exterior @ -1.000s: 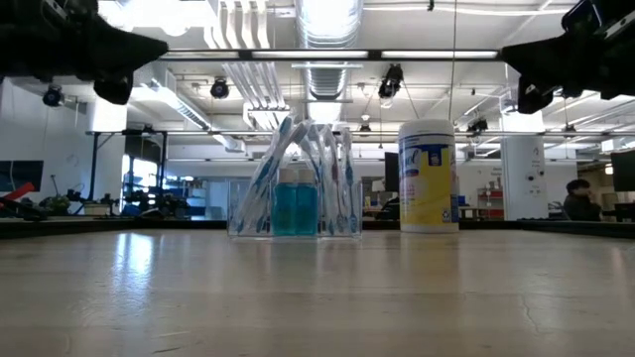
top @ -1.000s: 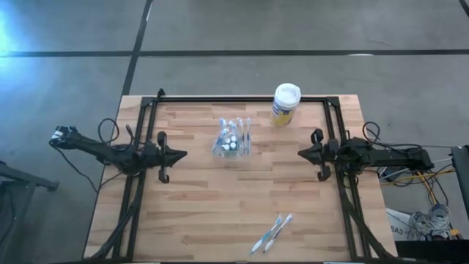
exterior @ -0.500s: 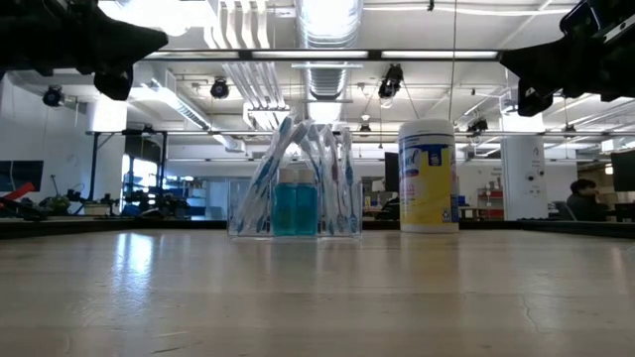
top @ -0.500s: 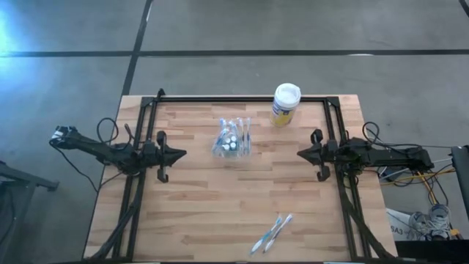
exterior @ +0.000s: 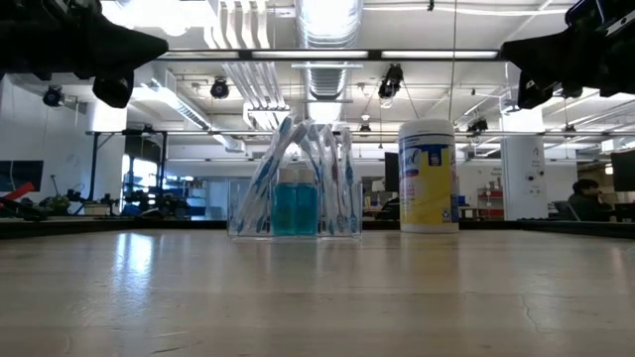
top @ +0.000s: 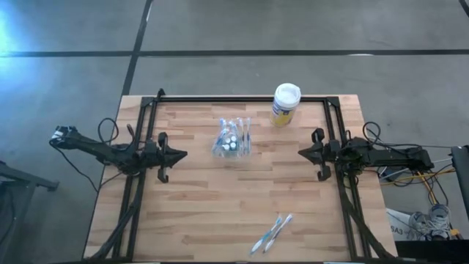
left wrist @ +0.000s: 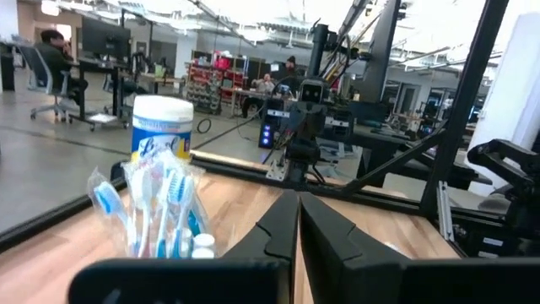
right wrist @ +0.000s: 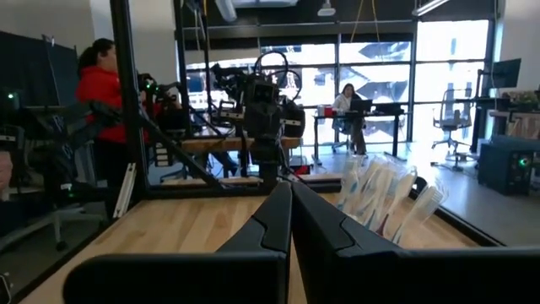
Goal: Pick & Place toothbrushing station
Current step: Put the blue toothbrush into the transparent organizer
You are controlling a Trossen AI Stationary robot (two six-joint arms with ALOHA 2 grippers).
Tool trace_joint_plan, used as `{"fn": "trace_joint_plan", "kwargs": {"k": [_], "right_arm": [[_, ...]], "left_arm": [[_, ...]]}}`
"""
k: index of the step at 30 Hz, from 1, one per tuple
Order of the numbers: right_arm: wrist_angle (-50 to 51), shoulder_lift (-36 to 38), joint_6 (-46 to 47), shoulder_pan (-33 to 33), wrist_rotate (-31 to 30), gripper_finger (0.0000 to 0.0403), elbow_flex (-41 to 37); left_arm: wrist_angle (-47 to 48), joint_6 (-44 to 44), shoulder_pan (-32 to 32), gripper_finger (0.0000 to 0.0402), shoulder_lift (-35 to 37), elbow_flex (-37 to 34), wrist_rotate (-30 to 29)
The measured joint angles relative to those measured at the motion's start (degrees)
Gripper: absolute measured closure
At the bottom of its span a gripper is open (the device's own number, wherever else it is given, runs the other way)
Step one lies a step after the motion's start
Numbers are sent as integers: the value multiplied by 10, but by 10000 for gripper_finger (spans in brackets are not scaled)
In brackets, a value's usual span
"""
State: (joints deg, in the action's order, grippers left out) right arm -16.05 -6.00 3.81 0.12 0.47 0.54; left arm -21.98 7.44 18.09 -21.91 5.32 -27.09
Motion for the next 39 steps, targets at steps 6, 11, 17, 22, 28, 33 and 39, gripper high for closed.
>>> {"fn": "trace_joint_plan", "kwargs": {"k": [6, 11, 17, 22, 28, 33, 39], "right_arm": [[0, 0, 1, 0, 0, 394, 0], [1, 0, 2, 0, 0, 394, 0], [5, 0, 8, 0, 0, 394, 0], [6, 0, 10, 0, 0, 394, 0], [7, 0, 11, 0, 0, 394, 0], [7, 0, 11, 0, 0, 394, 0], [8, 0, 10, 0, 0, 394, 0]], "left_arm": [[15, 6, 0, 392, 0, 0, 0], [17, 2, 0, 394, 0, 0, 0], [24, -1, 0, 380, 0, 0, 0], [30, 4, 0, 383, 0, 0, 0], [30, 34, 0, 394, 0, -1, 4], [29, 17, 0, 398, -5, -1, 21], [29, 31, 0, 400, -55, 3, 25]]}}
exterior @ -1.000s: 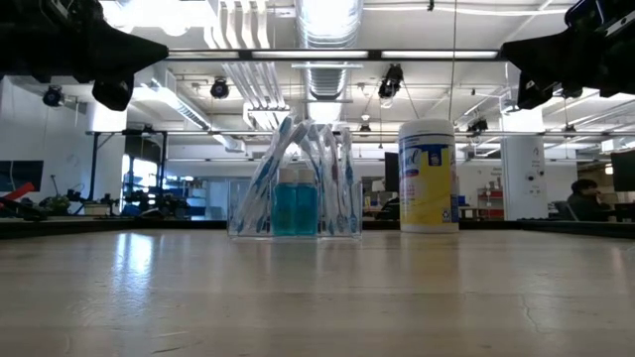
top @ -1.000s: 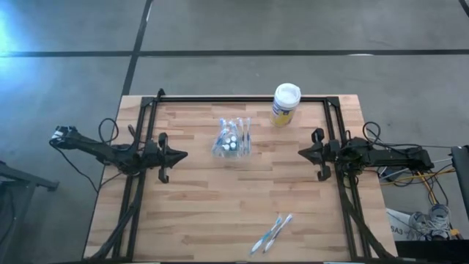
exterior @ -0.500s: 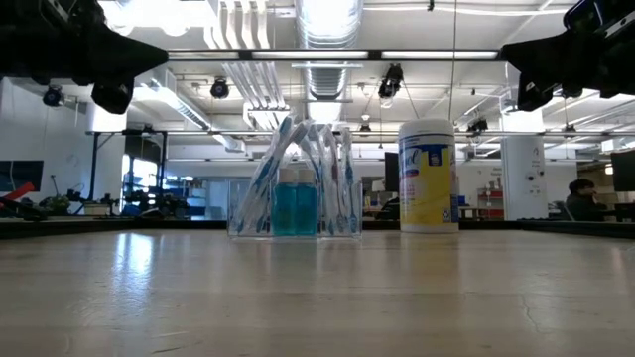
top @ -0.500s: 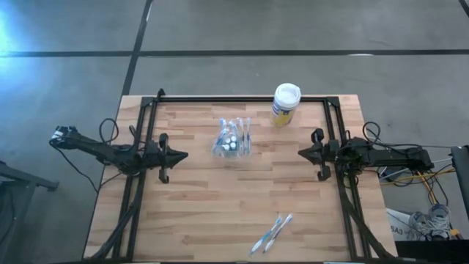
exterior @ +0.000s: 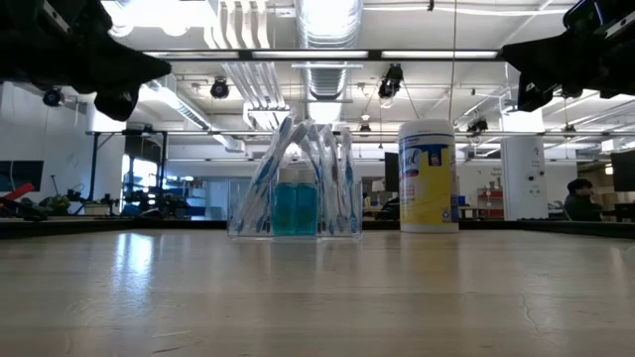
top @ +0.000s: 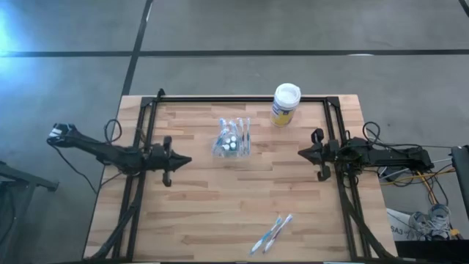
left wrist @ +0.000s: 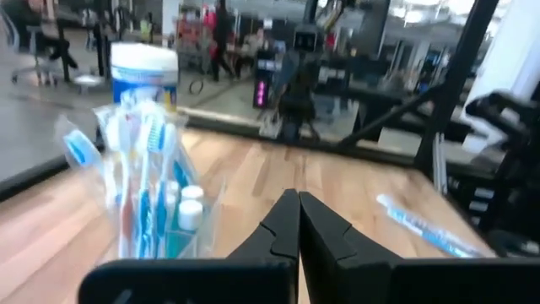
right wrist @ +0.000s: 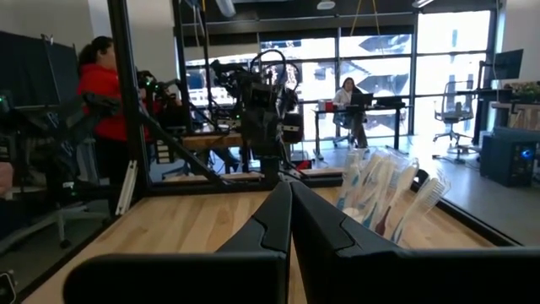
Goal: Pick & Place toothbrushing station
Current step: Put the blue toothbrush into the transparent organizer
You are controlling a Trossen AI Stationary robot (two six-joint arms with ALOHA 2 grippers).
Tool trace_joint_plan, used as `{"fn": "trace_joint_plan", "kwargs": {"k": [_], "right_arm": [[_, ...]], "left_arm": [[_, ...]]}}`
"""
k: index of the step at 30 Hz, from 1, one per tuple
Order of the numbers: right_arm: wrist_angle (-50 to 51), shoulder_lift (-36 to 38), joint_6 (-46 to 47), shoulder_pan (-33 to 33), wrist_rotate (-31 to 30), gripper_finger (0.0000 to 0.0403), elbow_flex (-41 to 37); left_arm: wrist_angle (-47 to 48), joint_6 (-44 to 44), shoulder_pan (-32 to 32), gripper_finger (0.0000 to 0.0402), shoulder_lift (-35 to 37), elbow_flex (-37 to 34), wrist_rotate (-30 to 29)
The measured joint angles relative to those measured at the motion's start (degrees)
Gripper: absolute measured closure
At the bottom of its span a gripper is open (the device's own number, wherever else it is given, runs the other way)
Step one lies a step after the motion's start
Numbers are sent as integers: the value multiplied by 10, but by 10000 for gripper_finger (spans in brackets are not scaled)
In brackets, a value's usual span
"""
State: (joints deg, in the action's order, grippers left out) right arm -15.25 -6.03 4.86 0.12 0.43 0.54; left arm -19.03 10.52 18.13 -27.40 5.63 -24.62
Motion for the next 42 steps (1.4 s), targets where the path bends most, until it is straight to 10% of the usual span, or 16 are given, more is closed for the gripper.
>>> {"fn": "trace_joint_plan", "kwargs": {"k": [30, 42], "right_arm": [[17, -1, 23, 0, 0, 394, 0], [77, -1, 59, 0, 0, 394, 0]], "left_arm": [[21, 125, 100, 357, -738, 612, 72], [456, 289, 93, 247, -1033, 1053, 57]]}}
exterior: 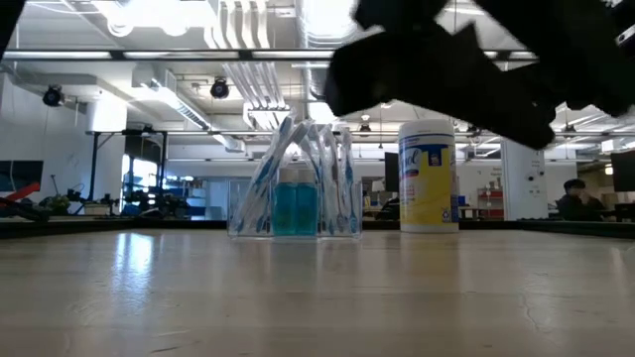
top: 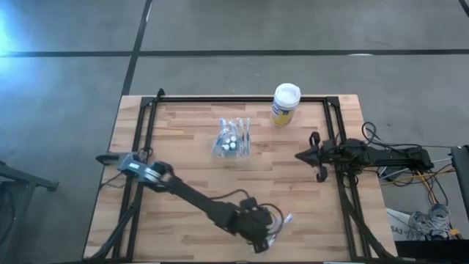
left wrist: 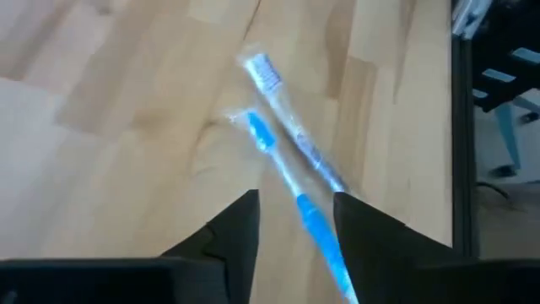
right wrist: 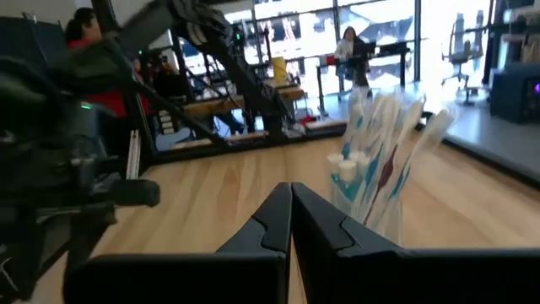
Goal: Pick & Place toothbrushing station
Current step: Put the blue toothbrush into the transparent organizer
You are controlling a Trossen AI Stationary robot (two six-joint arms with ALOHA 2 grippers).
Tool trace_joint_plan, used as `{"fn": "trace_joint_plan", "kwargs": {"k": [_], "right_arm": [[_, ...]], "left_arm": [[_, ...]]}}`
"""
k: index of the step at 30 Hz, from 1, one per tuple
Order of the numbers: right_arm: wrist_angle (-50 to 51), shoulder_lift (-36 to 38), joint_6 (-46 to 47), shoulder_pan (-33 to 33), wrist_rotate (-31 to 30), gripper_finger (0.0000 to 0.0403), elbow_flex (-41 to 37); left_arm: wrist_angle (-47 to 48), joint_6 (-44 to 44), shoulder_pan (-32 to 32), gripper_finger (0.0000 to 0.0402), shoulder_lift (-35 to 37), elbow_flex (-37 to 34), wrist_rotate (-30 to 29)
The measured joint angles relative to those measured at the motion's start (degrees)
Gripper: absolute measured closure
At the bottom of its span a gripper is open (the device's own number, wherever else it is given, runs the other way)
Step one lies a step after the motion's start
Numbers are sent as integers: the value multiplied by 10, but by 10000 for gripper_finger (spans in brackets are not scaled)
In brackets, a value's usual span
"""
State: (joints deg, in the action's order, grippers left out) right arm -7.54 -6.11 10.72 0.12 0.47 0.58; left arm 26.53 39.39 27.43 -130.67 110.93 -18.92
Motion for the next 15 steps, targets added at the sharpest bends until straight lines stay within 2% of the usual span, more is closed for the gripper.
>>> {"fn": "trace_joint_plan", "kwargs": {"k": [5, 7, 10, 15], "right_arm": [[19, 0, 13, 0, 9, 394, 0], [19, 0, 13, 0, 25, 394, 0], [21, 1, 13, 0, 41, 394, 0], [23, 1, 13, -2, 45, 394, 0]], "left_arm": [[95, 10, -4, 227, -105, 190, 52], [123, 8, -5, 220, -139, 243, 59], [78, 26, -11, 212, -124, 184, 71], [69, 74, -24, 209, -103, 118, 59]]}}
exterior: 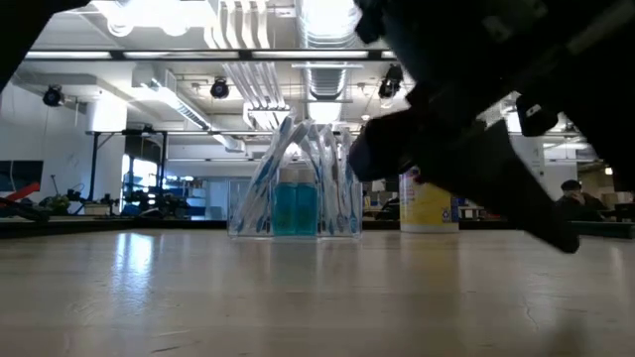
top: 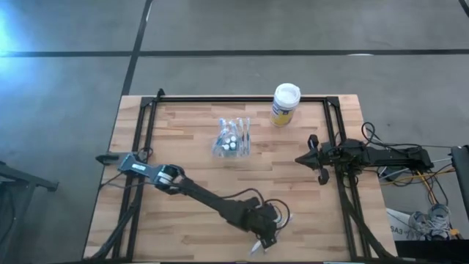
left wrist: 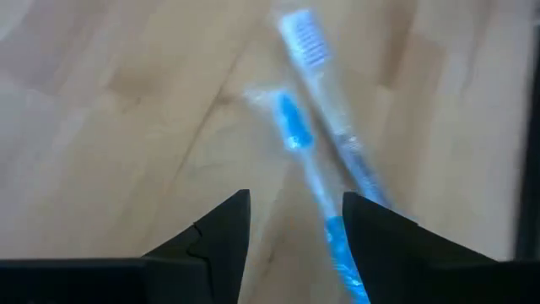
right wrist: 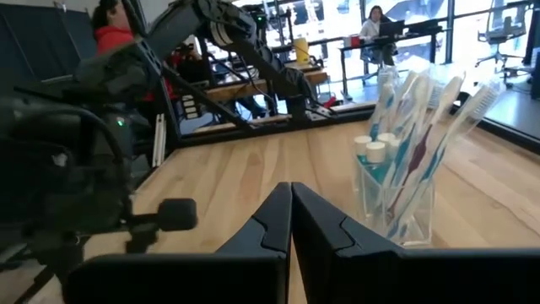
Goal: Pick & Place toothbrushing station
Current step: Put the blue toothbrush into the transparent organizer
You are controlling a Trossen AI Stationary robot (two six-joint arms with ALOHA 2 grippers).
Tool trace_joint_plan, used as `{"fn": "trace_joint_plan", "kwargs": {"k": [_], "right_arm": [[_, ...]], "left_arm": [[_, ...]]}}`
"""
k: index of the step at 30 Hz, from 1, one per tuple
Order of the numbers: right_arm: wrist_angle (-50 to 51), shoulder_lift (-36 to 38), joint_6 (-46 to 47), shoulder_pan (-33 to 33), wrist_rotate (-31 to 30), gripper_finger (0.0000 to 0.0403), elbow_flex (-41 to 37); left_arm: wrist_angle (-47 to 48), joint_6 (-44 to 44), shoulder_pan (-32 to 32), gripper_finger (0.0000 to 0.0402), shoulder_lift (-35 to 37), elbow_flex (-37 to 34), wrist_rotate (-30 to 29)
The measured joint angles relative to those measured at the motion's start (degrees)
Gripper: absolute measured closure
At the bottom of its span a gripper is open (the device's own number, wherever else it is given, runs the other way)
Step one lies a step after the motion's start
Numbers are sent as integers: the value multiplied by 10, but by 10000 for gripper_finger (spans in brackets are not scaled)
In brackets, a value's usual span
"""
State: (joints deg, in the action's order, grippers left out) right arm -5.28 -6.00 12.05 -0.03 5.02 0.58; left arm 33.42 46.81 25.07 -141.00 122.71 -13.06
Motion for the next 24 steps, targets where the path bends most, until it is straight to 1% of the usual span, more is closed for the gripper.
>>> {"fn": "trace_joint_plan", "kwargs": {"k": [3, 9, 15, 20, 24], "right_arm": [[0, 0, 1, 0, 0, 394, 0], [-10, 0, -1, 0, 0, 394, 0], [-16, 0, -4, 0, 0, 394, 0], [-17, 0, -4, 0, 0, 394, 0], [-17, 0, -4, 0, 0, 394, 0]], "left_arm": [[2, 11, 0, 209, 0, -13, 0], [-7, 11, 0, 209, -1, -18, 0], [-50, -20, 0, 209, -1, -20, 13], [-54, -35, 0, 209, -1, -23, 17], [-71, -35, 0, 209, -1, -42, 19]]}}
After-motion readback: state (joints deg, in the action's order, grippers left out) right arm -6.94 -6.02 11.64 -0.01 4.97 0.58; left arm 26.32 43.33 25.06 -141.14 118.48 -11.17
